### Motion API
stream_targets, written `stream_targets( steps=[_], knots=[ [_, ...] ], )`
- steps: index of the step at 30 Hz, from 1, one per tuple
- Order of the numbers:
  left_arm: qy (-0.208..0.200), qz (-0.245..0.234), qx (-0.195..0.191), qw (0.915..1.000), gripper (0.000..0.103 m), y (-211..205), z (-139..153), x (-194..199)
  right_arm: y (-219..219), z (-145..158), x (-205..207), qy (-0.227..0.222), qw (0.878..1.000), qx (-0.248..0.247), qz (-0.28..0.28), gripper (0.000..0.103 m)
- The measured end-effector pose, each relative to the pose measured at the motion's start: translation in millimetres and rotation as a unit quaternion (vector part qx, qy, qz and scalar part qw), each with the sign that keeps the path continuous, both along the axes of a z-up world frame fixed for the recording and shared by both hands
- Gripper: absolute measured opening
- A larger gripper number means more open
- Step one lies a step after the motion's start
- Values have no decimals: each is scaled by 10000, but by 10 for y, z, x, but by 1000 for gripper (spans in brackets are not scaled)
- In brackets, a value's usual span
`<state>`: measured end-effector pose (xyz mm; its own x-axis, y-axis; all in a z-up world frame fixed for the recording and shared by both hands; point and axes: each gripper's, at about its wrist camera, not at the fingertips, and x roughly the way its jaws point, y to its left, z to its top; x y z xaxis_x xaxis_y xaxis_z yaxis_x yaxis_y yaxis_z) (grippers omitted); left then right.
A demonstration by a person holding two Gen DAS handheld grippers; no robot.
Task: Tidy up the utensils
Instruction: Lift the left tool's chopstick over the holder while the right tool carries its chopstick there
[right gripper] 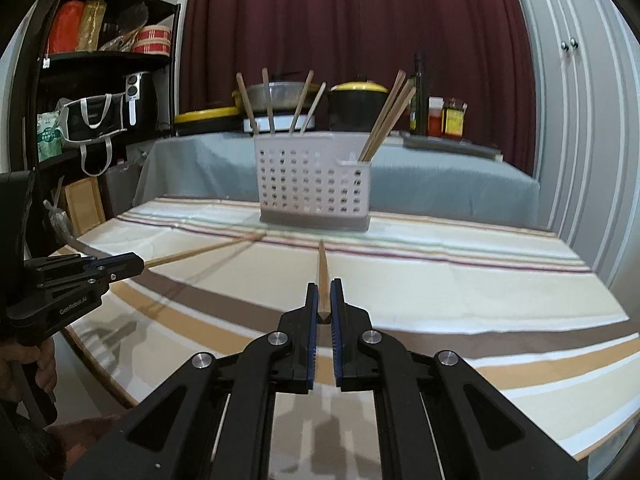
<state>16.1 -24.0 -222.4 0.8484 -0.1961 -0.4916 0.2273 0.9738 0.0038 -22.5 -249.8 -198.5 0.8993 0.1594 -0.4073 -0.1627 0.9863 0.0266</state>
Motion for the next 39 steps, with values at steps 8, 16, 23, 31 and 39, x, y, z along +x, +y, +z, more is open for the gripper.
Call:
stream_targets(
  steps=[8,16,23,31,39],
  knots=[
    [-358,-17,-151,9992,6,47,287,-90,-36,228,-70,-292,9996,18,-25,7],
    [-722,-9,-303,9969,6,103,662,-181,-29,491,-134,-555,9984,20,-40,7],
    [-960,2,-363,9947,6,159,1020,-242,-30,828,-148,-667,9977,-13,-144,7],
    [-995,80,-352,9944,6,176,1139,-80,-79,992,87,-519,9984,-6,-232,7],
    [-1042,156,-338,9939,6,171,1201,172,-115,1079,348,-605,9979,23,-217,7]
  ],
)
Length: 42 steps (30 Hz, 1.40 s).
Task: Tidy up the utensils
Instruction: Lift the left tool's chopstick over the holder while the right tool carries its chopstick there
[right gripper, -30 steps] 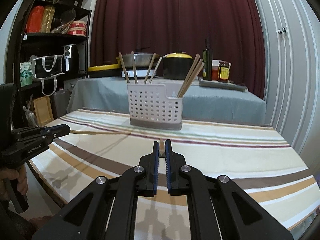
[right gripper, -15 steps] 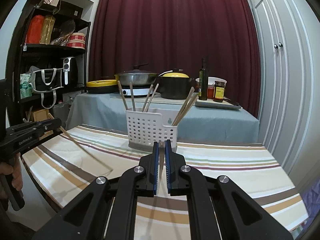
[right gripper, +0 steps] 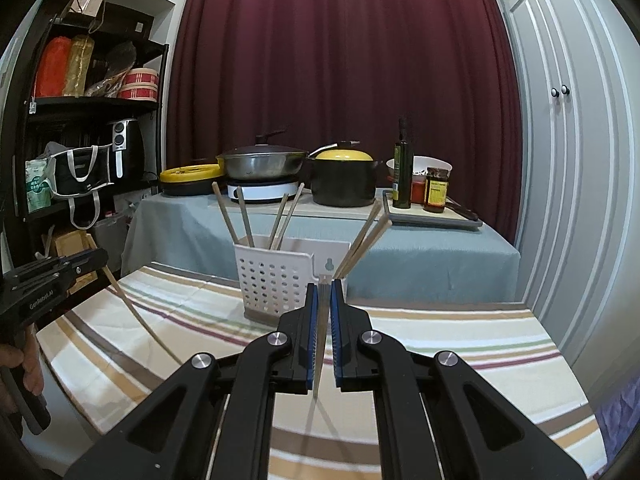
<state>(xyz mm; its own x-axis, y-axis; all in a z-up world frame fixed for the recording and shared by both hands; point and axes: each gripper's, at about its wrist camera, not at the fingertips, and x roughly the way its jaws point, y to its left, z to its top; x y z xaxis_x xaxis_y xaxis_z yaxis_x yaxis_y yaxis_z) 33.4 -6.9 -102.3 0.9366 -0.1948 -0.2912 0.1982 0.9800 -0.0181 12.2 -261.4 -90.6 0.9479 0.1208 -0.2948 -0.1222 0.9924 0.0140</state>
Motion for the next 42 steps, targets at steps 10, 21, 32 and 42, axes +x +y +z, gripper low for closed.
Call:
stream_targets(
  steps=[10,21,32,42],
  knots=[
    [-42,-6,103,9999,6,-91,39,224,-31,43,223,-91,9999,54,67,7],
    [30,-110,73,9999,6,-141,73,407,-162,67,352,-72,9995,280,154,7],
    [-490,-321,-132,9982,6,-112,510,388,-163,332,358,-373,9982,321,346,7],
    [-1153,-475,-300,9917,6,-103,1052,514,-139,820,468,-1071,9923,342,526,7]
  ],
)
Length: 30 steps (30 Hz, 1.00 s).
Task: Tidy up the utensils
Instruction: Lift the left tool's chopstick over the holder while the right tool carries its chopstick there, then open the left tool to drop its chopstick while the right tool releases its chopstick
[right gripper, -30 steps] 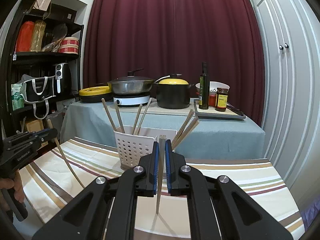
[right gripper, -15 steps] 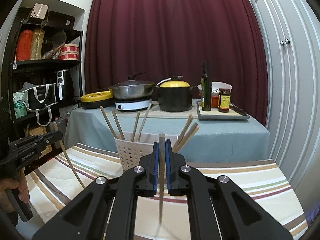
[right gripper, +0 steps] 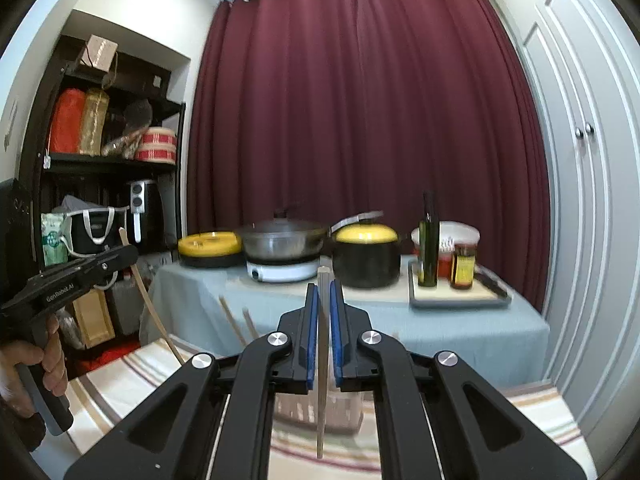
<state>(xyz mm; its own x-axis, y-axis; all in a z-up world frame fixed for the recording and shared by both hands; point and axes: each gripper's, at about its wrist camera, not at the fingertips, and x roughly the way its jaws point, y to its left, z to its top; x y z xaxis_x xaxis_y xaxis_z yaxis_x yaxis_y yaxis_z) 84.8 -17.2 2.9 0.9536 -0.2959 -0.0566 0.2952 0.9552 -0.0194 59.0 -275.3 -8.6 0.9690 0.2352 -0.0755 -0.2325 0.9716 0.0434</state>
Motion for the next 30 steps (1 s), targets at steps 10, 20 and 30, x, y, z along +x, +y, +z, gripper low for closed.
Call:
stream_targets(
  steps=[10,20,30],
  knots=[
    [-527,3,53,9986,6,-58,329,274,79,371,210,-661,9977,-139,52,7],
    [-823,114,63,9965,6,-123,477,704,117,475,537,-972,9949,-243,63,7],
    [-641,79,55,9979,6,-201,271,1090,146,285,899,-784,9967,-205,31,7]
  ],
)
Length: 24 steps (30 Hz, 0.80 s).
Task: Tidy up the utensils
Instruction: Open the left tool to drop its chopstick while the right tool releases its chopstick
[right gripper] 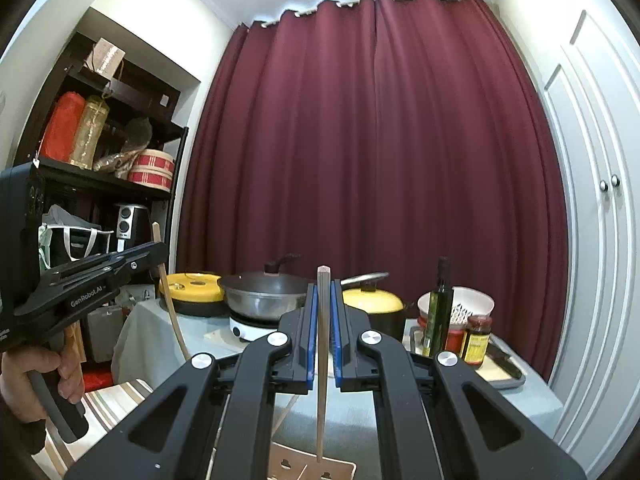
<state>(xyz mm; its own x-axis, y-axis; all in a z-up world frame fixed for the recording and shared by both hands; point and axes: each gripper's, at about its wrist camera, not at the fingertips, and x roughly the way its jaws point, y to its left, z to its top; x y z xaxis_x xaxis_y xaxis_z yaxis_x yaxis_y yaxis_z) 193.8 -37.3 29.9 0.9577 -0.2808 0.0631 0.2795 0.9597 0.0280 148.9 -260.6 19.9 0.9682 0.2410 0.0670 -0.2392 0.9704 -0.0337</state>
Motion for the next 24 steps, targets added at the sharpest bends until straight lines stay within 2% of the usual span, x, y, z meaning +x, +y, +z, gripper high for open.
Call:
stream_targets(
  steps=[16,24],
  knots=[
    [609,6,68,9981,6,-50,-616,292,48,-639,327,802,9967,41,-67,7],
    [842,32,66,9964,6,-19,-794,366,59,-804,383,1017,9948,36,-99,7]
  ],
)
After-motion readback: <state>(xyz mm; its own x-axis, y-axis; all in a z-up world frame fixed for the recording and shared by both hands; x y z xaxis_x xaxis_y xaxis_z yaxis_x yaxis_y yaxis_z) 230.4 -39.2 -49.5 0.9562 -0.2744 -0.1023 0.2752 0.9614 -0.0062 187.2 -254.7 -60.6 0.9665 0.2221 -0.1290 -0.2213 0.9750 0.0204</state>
